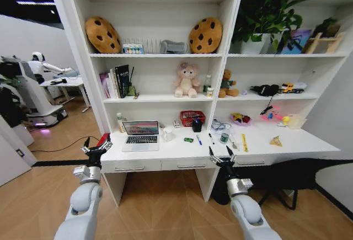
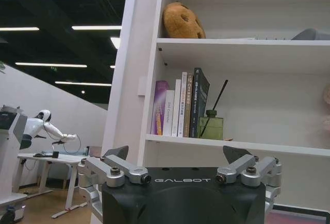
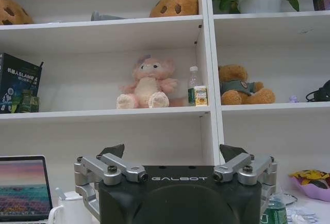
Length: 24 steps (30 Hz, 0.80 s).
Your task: Organize the objects on the table.
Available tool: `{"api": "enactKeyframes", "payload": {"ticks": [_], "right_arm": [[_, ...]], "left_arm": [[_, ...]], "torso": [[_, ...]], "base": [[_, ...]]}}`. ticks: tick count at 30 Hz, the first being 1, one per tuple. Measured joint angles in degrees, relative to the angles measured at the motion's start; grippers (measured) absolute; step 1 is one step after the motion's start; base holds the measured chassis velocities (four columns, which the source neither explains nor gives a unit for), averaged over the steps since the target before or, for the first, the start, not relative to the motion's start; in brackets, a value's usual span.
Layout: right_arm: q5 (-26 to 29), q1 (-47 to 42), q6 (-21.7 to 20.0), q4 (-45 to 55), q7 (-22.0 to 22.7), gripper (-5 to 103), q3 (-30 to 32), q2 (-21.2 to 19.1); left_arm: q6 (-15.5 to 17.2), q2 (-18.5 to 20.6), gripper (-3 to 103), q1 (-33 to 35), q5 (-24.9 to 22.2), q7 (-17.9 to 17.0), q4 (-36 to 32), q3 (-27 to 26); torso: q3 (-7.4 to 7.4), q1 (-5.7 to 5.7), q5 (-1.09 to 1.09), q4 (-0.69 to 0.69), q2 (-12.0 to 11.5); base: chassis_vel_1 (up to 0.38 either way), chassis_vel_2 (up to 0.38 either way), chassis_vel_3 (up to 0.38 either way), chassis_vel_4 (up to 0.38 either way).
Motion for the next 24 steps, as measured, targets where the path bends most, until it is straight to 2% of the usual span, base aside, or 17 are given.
{"api": "enactKeyframes", "payload": {"ticks": [24], "right_arm": [[-0.2,-0.9,1.1,-0.2,-0.6,100,0.1,0.3]], "left_arm": [[0.1,0.4,100,1.0,-0.2,0.8,-0.8,-0.1]], "torso": [[0.00,0.00,0.00,0.00,0.0]], "base": [[0.000,0.000,0.000,0.000]]}}
